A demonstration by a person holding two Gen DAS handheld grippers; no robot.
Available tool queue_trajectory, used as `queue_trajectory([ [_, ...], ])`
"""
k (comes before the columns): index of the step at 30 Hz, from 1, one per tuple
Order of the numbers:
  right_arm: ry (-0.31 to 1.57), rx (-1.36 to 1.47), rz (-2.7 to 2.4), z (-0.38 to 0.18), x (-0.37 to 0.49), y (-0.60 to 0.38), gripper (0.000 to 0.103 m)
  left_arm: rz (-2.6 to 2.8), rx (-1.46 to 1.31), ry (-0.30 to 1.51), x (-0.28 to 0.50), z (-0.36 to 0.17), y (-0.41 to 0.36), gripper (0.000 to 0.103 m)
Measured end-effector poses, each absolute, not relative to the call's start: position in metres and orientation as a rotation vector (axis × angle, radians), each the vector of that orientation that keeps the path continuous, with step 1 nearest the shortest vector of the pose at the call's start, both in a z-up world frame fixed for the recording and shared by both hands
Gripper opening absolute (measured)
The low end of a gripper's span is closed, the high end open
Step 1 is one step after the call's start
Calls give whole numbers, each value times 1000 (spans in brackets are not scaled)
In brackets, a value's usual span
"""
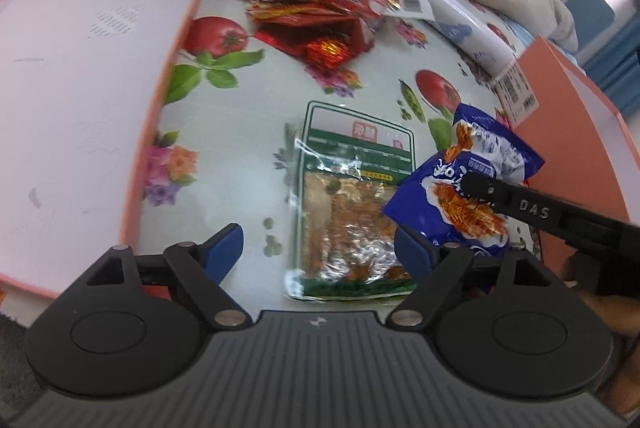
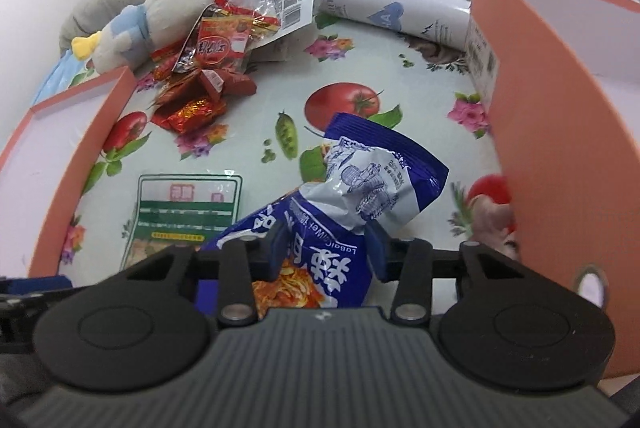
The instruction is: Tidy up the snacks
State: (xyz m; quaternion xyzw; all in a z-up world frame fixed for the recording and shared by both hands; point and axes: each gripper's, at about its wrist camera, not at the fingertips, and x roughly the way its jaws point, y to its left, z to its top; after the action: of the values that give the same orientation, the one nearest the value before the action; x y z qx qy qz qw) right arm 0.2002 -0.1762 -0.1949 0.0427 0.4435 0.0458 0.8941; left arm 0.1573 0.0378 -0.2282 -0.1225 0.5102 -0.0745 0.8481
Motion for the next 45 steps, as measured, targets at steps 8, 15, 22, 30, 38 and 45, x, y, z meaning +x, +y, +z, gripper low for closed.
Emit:
queue_trajectory([
  [8, 913, 39, 100, -189, 184, -187, 41, -264, -85, 1081, 168, -238, 2, 92],
  [15, 923, 56, 101, -196, 183, -195, 40, -281, 188, 1073, 164, -248, -32, 92],
  [22, 917, 51, 112, -198, 181, -197, 40, -260, 99, 1083, 170, -253, -23, 80],
  [30, 916, 32, 116, -193, 180, -195, 39, -259, 19, 1065, 165, -246, -20, 45],
  [38, 925, 5, 129, -181, 176, -192, 37, -246, -53, 1046, 161, -235, -10, 35],
  [45, 931, -2, 127, -167, 171, -192, 35, -230, -111, 1017, 160, -215, -8, 33],
])
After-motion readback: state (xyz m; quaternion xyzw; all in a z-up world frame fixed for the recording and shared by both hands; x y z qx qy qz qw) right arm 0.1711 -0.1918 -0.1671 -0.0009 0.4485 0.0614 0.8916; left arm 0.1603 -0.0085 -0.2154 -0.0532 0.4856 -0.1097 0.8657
